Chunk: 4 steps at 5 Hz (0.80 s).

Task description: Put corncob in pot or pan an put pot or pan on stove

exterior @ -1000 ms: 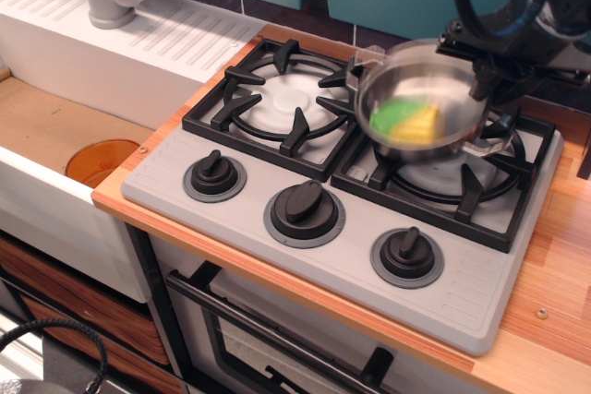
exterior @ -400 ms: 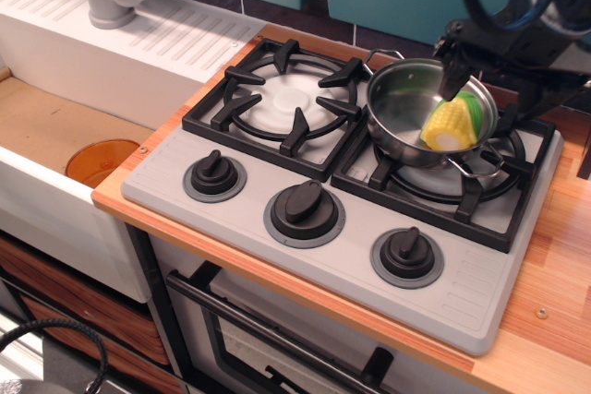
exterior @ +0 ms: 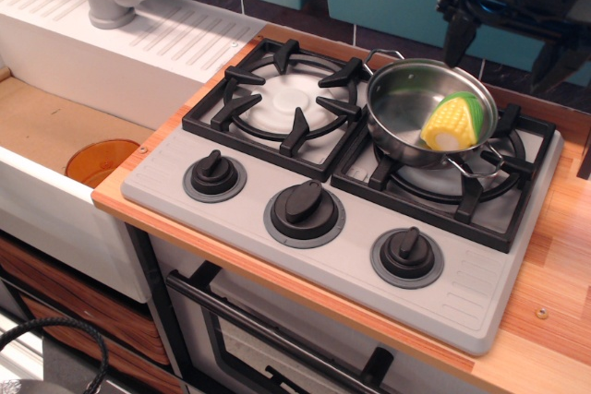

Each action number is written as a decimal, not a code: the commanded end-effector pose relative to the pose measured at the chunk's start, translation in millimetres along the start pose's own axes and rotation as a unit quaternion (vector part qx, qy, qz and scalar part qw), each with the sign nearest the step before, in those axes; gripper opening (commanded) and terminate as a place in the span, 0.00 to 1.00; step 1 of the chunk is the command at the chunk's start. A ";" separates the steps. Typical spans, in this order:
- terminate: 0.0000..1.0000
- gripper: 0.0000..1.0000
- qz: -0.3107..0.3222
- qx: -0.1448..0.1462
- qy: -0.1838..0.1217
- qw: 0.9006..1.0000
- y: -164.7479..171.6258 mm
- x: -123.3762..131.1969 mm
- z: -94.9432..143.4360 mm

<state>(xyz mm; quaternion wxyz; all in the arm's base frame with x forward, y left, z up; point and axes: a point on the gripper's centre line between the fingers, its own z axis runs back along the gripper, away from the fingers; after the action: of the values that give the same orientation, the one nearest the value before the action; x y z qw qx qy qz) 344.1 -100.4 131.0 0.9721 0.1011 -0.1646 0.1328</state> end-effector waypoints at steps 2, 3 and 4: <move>0.00 1.00 -0.016 -0.053 -0.035 0.998 60.8 8.8 5.1; 0.00 1.00 -0.011 -0.073 -0.039 0.997 75.5 7.3 -6.5; 0.00 1.00 -0.011 -0.073 -0.039 0.996 89.8 4.9 -12.9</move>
<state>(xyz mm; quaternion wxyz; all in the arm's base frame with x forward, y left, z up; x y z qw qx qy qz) 316.4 -9.4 116.5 0.9769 0.0398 -0.1813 0.1057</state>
